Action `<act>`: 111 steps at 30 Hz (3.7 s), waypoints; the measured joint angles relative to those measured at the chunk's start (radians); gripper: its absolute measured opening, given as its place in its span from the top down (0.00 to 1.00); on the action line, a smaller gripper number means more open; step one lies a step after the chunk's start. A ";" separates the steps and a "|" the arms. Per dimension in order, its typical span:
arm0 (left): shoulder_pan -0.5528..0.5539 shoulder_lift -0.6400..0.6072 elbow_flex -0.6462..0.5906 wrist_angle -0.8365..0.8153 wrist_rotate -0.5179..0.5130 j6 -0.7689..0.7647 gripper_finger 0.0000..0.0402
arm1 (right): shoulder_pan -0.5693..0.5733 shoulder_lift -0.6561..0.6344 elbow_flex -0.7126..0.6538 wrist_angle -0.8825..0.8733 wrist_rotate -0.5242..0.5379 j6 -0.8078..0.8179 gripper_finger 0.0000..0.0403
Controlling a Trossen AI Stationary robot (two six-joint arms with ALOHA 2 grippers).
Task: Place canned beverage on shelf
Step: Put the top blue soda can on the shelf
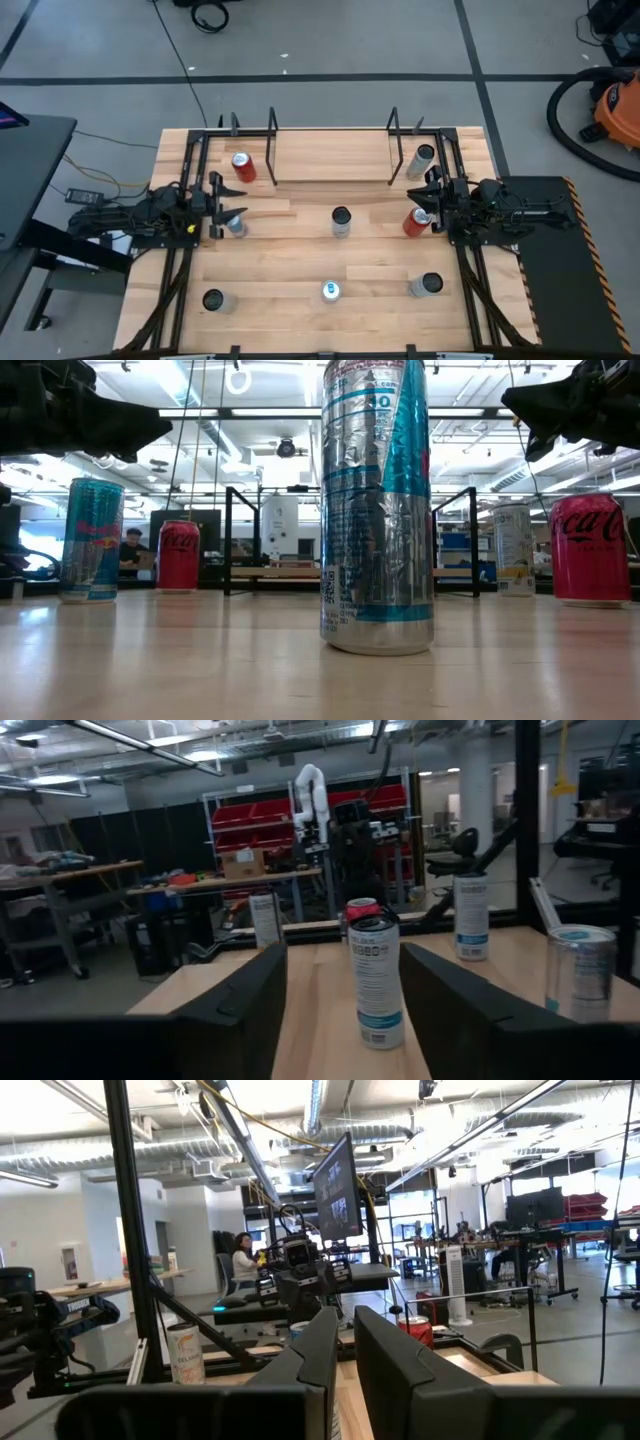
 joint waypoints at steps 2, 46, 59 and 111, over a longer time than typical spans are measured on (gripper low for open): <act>0.000 0.000 0.000 0.003 -0.003 0.000 0.49 | 0.000 0.000 0.000 0.000 0.000 0.000 0.88; -0.001 0.000 0.000 0.034 -0.135 -0.076 0.33 | 0.000 0.000 0.000 0.000 0.000 0.000 0.88; -0.001 0.037 0.125 0.001 -0.113 -0.141 0.33 | 0.000 0.000 0.000 0.000 0.000 0.000 0.88; -0.001 0.664 0.834 -1.182 0.010 -0.420 0.33 | 0.000 0.000 0.000 0.000 0.013 0.000 0.88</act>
